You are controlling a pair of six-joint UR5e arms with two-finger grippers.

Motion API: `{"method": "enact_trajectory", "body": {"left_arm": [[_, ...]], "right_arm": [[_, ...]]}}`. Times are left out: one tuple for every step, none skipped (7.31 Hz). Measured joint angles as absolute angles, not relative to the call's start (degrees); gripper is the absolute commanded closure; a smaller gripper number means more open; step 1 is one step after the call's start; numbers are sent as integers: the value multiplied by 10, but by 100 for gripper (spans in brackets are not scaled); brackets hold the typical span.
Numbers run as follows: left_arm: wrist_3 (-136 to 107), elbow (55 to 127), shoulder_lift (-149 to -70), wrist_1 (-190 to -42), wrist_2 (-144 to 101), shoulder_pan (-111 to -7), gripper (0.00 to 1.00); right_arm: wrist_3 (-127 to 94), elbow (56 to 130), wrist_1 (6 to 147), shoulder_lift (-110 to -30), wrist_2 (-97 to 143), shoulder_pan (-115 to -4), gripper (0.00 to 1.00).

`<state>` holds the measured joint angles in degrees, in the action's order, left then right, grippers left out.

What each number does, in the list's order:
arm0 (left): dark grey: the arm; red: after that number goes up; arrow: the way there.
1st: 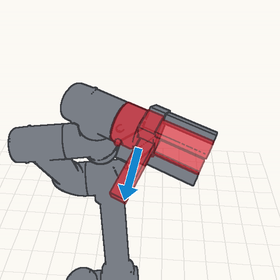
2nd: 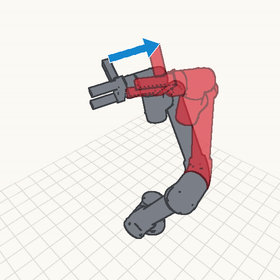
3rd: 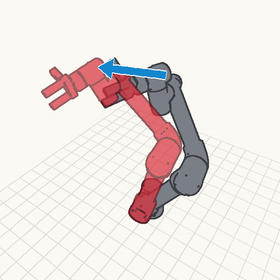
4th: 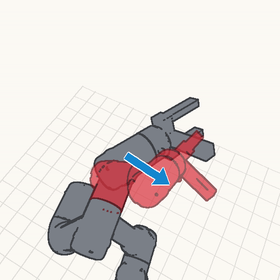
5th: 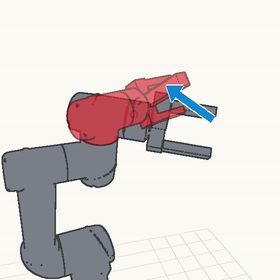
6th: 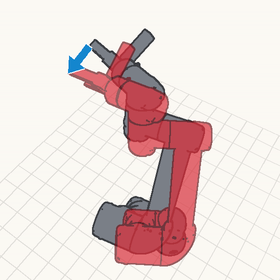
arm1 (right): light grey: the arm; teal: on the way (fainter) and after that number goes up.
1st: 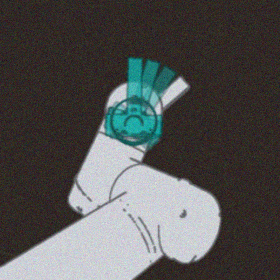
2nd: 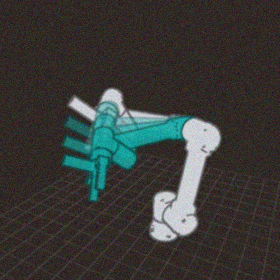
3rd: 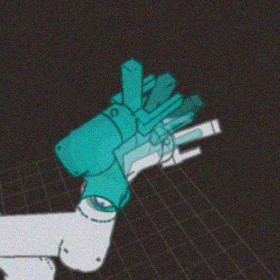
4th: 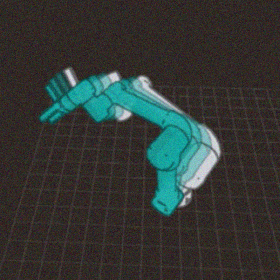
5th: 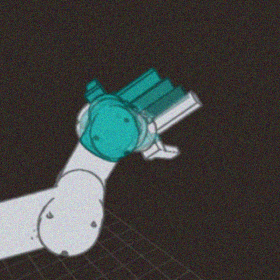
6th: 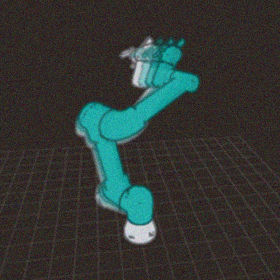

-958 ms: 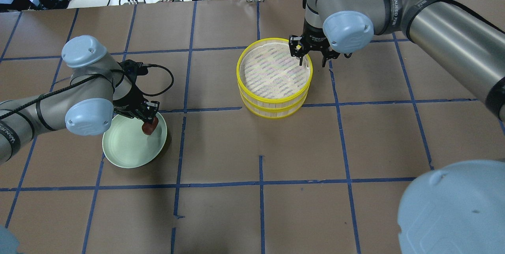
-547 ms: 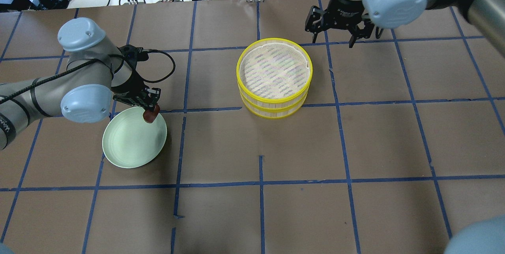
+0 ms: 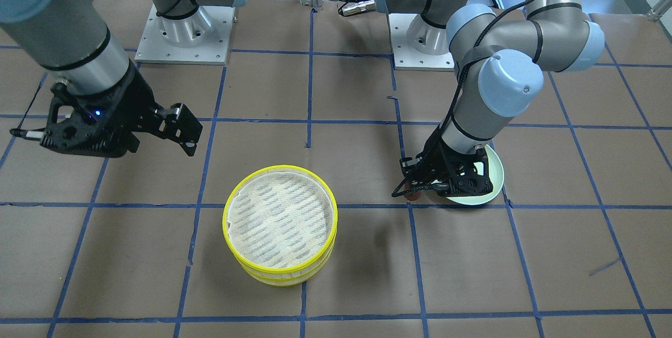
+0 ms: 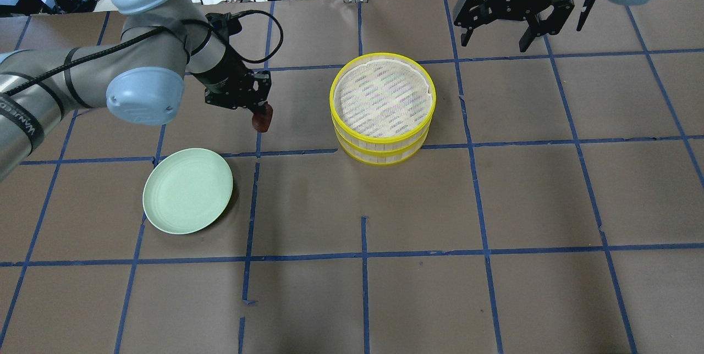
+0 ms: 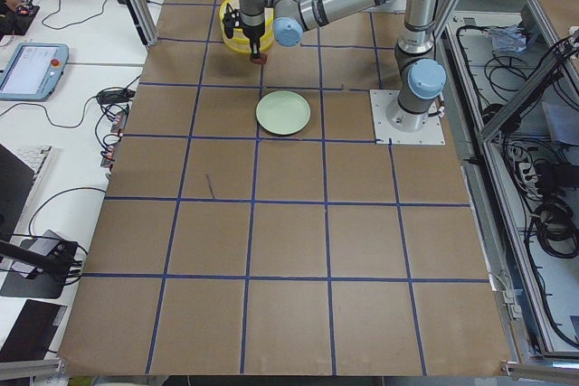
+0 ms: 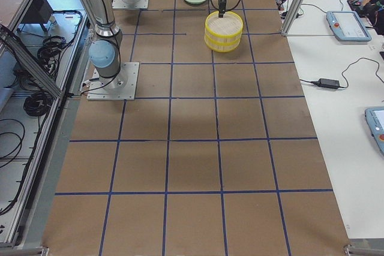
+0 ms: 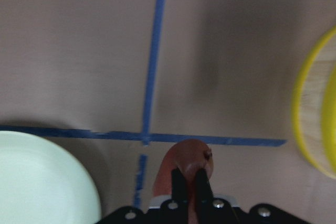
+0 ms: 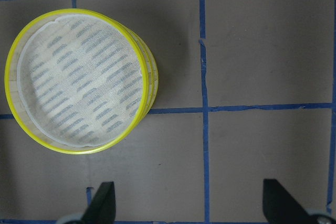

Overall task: Place buns in different layers of steamer
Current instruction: 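Carry the brown bun onto the top steamer tier and open the left gripper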

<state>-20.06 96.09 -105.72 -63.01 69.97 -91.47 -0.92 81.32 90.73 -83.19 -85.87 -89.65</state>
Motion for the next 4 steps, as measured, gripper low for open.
{"method": "enact_trajectory", "body": {"left_arm": [[-263, 952, -1069, -605, 657, -924, 98], [-331, 948, -1088, -561, 626, -941, 22], [-397, 947, -1108, -511, 609, -959, 0], [-445, 946, -1123, -476, 601, -971, 0]], "right_arm": [[7, 816, 901, -842, -884, -894, 0], [12, 823, 899, -851, -898, -894, 0], [12, 836, 901, -856, -902, -894, 0], [11, 847, 903, -863, -903, -894, 0]]}}
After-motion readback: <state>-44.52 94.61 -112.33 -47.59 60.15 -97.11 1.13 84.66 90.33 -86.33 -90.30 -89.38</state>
